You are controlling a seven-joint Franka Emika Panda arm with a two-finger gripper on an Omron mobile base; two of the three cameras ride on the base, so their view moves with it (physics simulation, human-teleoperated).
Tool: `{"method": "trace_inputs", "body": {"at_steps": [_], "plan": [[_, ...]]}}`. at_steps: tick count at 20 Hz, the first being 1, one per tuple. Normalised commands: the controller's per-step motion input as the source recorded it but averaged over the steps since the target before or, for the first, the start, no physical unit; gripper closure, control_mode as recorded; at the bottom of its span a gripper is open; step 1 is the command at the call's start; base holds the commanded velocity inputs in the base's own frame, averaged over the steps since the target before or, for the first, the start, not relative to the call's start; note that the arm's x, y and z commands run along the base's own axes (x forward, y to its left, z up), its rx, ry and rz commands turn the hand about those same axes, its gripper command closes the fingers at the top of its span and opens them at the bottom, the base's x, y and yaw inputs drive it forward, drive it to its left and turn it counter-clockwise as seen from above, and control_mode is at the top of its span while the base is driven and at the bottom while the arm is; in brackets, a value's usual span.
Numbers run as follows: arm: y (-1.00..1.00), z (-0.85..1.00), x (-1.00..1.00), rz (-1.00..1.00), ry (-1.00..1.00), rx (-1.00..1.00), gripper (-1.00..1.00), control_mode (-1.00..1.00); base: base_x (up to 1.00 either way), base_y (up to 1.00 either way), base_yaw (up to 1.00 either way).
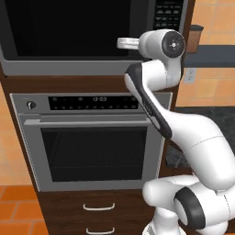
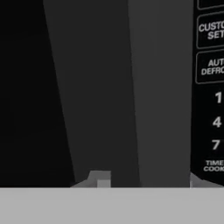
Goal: Open the microwave, place the bowl with waffle inside the microwave, then close the microwave door and turn it on.
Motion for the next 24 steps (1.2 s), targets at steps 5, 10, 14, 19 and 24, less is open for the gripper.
{"method": "trace_inputs", "body": {"at_steps": [5,10,14,19,24], "plan": [[1.00,-0.02,-0.56,0.20,-0.16,0.03,1.00,-1.00,0.00,0.00,0.00],[1.00,0.02,-0.87,0.12,-0.10,0.00,1.00,-1.00,0.00,0.00,0.00],[1.00,0.40,-1.00,0.15,0.07,-0.12,1.00,-1.00,0.00,0.00,0.00],[1.00,0.36,-1.00,0.24,0.19,-0.30,1.00,-1.00,0.00,0.00,0.00],[1.00,0.02,-1.00,0.12,0.04,-0.33,1.00,-1.00,0.00,0.00,0.00]]}}
